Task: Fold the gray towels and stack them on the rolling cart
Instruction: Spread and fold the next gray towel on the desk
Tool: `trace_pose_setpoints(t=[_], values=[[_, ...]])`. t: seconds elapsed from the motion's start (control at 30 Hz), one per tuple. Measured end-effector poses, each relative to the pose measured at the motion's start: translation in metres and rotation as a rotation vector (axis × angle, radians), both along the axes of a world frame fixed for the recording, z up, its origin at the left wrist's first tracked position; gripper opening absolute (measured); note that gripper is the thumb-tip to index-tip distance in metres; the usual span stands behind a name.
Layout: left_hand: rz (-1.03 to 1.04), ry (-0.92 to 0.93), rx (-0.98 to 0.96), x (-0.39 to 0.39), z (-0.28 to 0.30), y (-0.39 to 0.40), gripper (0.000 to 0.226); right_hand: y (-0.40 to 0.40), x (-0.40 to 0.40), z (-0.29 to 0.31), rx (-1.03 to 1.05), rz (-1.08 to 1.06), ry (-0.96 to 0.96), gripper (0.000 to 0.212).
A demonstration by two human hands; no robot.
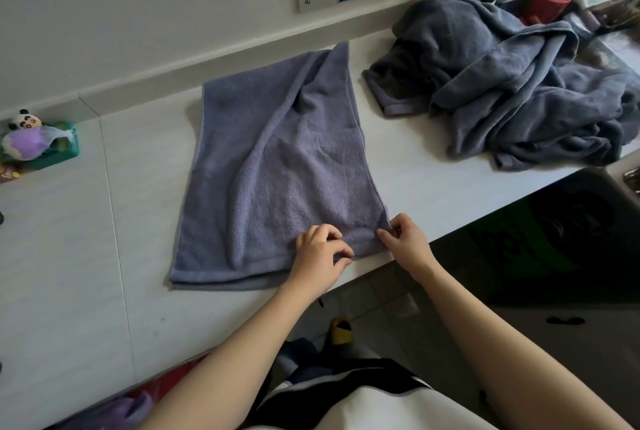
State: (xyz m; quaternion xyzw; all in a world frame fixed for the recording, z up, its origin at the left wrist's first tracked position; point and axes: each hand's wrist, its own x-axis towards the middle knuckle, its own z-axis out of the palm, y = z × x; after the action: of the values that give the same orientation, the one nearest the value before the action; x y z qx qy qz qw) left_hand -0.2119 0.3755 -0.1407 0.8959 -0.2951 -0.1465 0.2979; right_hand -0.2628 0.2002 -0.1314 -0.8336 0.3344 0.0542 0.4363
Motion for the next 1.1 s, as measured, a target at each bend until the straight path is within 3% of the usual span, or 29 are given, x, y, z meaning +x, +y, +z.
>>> trace_pose_setpoints(t=[0.2,0.33,0.43,0.57,0.67,0.73,0.83,0.9,1.03,1.1], values=[[-0.011,0.095,0.062,0.006,-0.002,0.000,0.015,0.011,-0.004,-0.002,-0.331,-0.072,0.067,0.018],[-0.013,0.129,0.065,0.009,-0.004,-0.002,0.019,0.017,-0.006,-0.003,-0.358,0.002,0.142,0.024],[0.067,0.153,-0.074,0.013,-0.002,0.006,0.016,0.020,-0.001,-0.002,-0.359,0.017,0.181,0.027],[0.233,0.018,-0.088,0.023,-0.004,0.039,0.027,0.021,0.008,0.002,-0.330,0.030,0.312,0.035],[0.354,-0.054,-0.022,0.029,-0.003,0.067,0.019,0.022,0.015,0.007,-0.361,0.130,0.362,0.037],[0.461,-0.084,0.023,0.032,-0.004,0.087,0.020,0.022,0.020,0.012,-0.262,0.114,0.288,0.033],[0.607,-0.134,0.070,0.033,-0.007,0.122,0.022,0.025,0.028,0.019,0.102,0.073,0.055,0.026],[0.707,-0.136,0.099,0.032,-0.007,0.142,0.025,0.029,0.030,0.025,0.234,0.056,-0.053,0.023],[1.049,0.008,0.132,0.030,-0.003,0.170,0.041,0.044,0.039,0.027,0.351,0.001,-0.148,0.022],[1.120,-0.006,0.058,0.032,-0.005,0.179,0.041,0.049,0.043,0.026,0.354,-0.017,-0.164,0.023]])
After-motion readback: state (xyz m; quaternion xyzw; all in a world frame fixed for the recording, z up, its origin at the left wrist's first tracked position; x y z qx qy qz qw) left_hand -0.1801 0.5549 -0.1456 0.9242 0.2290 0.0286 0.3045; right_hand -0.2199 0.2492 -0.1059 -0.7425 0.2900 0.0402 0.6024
